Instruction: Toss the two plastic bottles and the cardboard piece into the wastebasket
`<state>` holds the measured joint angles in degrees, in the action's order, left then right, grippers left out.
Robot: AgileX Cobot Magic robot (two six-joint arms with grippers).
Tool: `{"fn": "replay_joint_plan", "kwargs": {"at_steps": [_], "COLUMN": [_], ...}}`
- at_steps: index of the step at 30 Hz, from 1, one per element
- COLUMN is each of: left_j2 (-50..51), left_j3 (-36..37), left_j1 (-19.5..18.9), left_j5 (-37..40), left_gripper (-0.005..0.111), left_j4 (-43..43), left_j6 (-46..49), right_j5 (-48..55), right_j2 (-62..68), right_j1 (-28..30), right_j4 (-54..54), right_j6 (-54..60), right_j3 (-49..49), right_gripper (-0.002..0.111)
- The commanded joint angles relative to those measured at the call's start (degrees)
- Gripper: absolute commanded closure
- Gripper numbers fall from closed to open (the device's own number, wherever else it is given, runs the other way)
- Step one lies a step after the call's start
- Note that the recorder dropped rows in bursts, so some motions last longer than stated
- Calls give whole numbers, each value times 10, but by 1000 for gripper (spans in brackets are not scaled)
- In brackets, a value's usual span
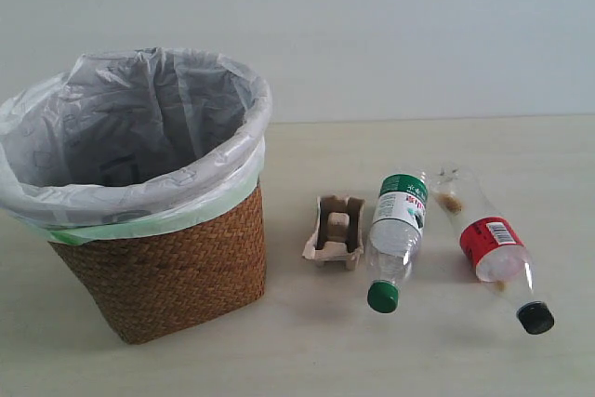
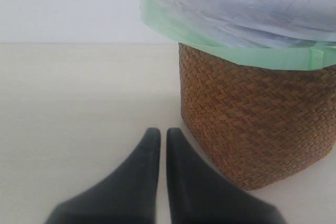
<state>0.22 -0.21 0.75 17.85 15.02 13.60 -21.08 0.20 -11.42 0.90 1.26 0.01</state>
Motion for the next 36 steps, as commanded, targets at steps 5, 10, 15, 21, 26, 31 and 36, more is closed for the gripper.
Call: {"fn": "replay_joint_plan", "kwargs": {"at_steps": [5,10,15,21,26,31,36], "left_j2": [-2,-2,-2,-2,-2,-2,-2], "left_j3": [2,2,2,2,2,2,2], "left_j1": [5,5,5,5,5,5,5], "left_j5": [-3,-3,-3,-3,-3,-3,-3], "left_gripper": [103,103,103,103,103,103,103], "left_j4": [1,1,1,1,1,1,1], "left_j6": [1,1,1,1,1,1,1], "right_j5": [-188,-168,-38,164,321,467,533], "right_j2": [-2,-2,-2,78,191,315,419], "right_j1": [1,1,1,1,1,1,1], "right_j4": [1,86,101,101,84,73,70], "right_j6": [-71,-71,-67,-38,-19,14,42], "right_j3": [0,-22,-126,-271,-381,-474,-496], "right_gripper": [108,108,108,108,108,69,3]}}
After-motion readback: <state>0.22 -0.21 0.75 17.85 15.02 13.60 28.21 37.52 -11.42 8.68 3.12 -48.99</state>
